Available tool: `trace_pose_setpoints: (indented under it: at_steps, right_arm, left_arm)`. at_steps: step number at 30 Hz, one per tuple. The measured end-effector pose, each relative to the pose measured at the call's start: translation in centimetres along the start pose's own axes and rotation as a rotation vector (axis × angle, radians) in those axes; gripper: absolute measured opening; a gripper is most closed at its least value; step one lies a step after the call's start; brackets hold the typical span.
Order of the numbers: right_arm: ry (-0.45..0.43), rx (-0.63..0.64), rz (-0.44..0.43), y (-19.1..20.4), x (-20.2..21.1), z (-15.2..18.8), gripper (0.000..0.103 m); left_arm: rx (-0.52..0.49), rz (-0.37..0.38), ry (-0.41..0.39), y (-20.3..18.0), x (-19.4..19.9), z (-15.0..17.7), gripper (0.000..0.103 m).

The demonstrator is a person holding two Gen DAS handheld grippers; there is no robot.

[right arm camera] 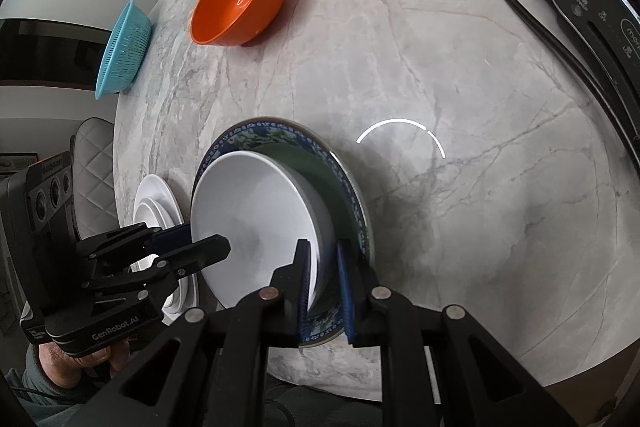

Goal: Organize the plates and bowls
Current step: 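Open both grippers and move them to the orange bowl's rim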

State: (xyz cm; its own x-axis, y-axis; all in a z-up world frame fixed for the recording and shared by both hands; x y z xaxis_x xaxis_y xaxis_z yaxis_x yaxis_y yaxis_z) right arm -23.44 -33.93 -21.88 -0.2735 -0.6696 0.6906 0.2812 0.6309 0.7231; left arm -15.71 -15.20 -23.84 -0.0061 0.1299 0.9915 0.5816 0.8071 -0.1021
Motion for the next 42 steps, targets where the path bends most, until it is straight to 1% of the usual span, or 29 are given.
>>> trace_pose_setpoints:
  at_steps: [1, 3, 5, 6, 8, 9, 10, 11, 12, 13, 14, 16, 18, 19, 22, 24, 25, 26, 28, 30, 33, 34, 36, 38, 39, 41, 42]
  right_arm:
    - [-0.002, -0.001, 0.0, 0.0, 0.0, 0.0, 0.016]
    - [-0.004, 0.0, -0.003, 0.1, 0.0, 0.0, 0.016]
    - [-0.009, 0.004, -0.004, 0.3, 0.2, 0.1, 0.016]
    - [-0.013, 0.004, -0.008, 0.4, 0.3, 0.1, 0.018]
    - [-0.027, 0.001, -0.019, 0.7, 0.9, 0.0, 0.018]
    - [-0.042, 0.003, -0.033, 1.0, 1.4, -0.1, 0.021]
    - [-0.06, 0.009, -0.048, 1.4, 2.0, -0.2, 0.024]
    - [-0.083, 0.026, -0.064, 2.0, 2.8, -0.4, 0.039]
    - [-0.109, 0.047, -0.076, 2.5, 3.5, -0.8, 0.065]
    - [-0.143, 0.066, -0.084, 3.1, 4.4, -1.3, 0.077]
    - [-0.185, 0.086, -0.098, 3.6, 5.3, -1.9, 0.092]
    - [-0.23, 0.126, -0.126, 4.6, 6.4, -3.2, 0.093]
    - [-0.243, 0.159, -0.122, 5.5, 6.8, -4.9, 0.093]
    - [-0.247, 0.168, -0.115, 5.8, 6.7, -5.8, 0.093]
    - [-0.259, 0.201, -0.122, 7.2, 6.1, -8.6, 0.093]
    - [-0.254, 0.206, -0.125, 7.6, 5.5, -10.7, 0.092]
    - [-0.248, 0.199, -0.133, 7.5, 5.0, -11.7, 0.091]
    - [-0.24, 0.184, -0.129, 7.3, 4.5, -12.8, 0.088]
    - [-0.218, 0.155, -0.134, 6.9, 3.2, -14.8, 0.087]
    - [-0.202, 0.112, -0.13, 5.9, 1.9, -16.5, 0.077]
    - [-0.177, 0.075, -0.143, 4.7, 0.4, -18.4, 0.075]
    - [-0.167, 0.065, -0.131, 4.3, -0.1, -18.8, 0.074]
    - [-0.147, 0.055, -0.13, 3.6, -1.0, -19.5, 0.069]
    - [-0.129, 0.051, -0.119, 3.1, -1.7, -19.9, 0.066]
    - [-0.123, 0.05, -0.119, 2.9, -1.9, -20.0, 0.064]
    - [-0.106, 0.041, -0.116, 2.3, -2.3, -20.0, 0.064]
    - [-0.1, 0.034, -0.115, 2.1, -2.5, -19.9, 0.063]
  left_arm:
    - [-0.003, 0.0, -0.007, -0.1, 0.3, 0.0, 0.054]
    - [-0.004, -0.006, -0.013, -0.1, 0.7, -0.1, 0.057]
    - [0.004, 0.003, -0.021, 0.0, 1.3, -0.1, 0.064]
    - [0.008, 0.005, -0.029, 0.1, 1.7, -0.2, 0.066]
    - [0.017, 0.021, -0.042, 0.3, 2.7, -0.1, 0.079]
    - [0.023, 0.039, -0.056, 0.5, 3.4, -0.2, 0.082]
    - [0.027, 0.055, -0.076, 0.7, 4.2, -0.2, 0.089]
    - [0.028, 0.065, -0.103, 1.0, 5.0, -0.4, 0.099]
    - [0.024, 0.068, -0.141, 1.3, 5.8, -0.6, 0.103]
    - [0.016, 0.065, -0.188, 1.7, 6.8, -1.0, 0.103]
    - [0.009, 0.059, -0.238, 2.2, 7.7, -1.5, 0.103]
    - [0.02, 0.035, -0.321, 3.8, 9.4, -2.9, 0.103]
    - [0.057, 0.02, -0.355, 5.6, 10.3, -4.8, 0.103]
    - [0.074, 0.016, -0.353, 6.6, 10.5, -6.0, 0.103]
    - [0.127, -0.026, -0.285, 9.8, 9.7, -9.5, 0.101]
    - [0.204, -0.043, -0.289, 11.7, 9.1, -11.5, 0.101]
    - [0.218, -0.06, -0.291, 12.1, 8.6, -12.3, 0.101]
    - [0.216, -0.072, -0.284, 12.5, 8.0, -13.2, 0.101]
    - [0.202, -0.078, -0.265, 12.7, 6.4, -14.6, 0.101]
    - [0.191, -0.087, -0.234, 12.7, 4.8, -15.7, 0.101]
    - [0.175, -0.1, -0.201, 12.6, 2.4, -16.9, 0.1]
    - [0.173, -0.097, -0.189, 12.7, 1.6, -17.3, 0.098]
    - [0.174, -0.089, -0.17, 12.6, 0.5, -17.8, 0.089]
    - [0.168, -0.083, -0.152, 12.4, -0.5, -18.3, 0.073]
    - [0.164, -0.086, -0.141, 12.4, -1.0, -18.6, 0.07]
    - [0.162, -0.084, -0.124, 12.3, -1.7, -18.7, 0.062]
    - [0.163, -0.08, -0.117, 12.2, -2.0, -18.8, 0.06]
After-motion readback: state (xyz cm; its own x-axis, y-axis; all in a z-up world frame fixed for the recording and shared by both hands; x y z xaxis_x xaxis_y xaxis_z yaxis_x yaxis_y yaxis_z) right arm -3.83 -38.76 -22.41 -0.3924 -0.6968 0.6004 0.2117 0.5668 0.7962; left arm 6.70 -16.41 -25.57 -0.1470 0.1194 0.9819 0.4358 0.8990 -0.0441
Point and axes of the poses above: each gripper's, at about its wrist camera, not at the fingertips, and x roughly against the way its jaws point, y to its left, z to its underside, the point moved 4 cm from there along -x, roughly the way its jaws point, and after that the axes turned 15 degrees about -z, right-handed, at the moved point
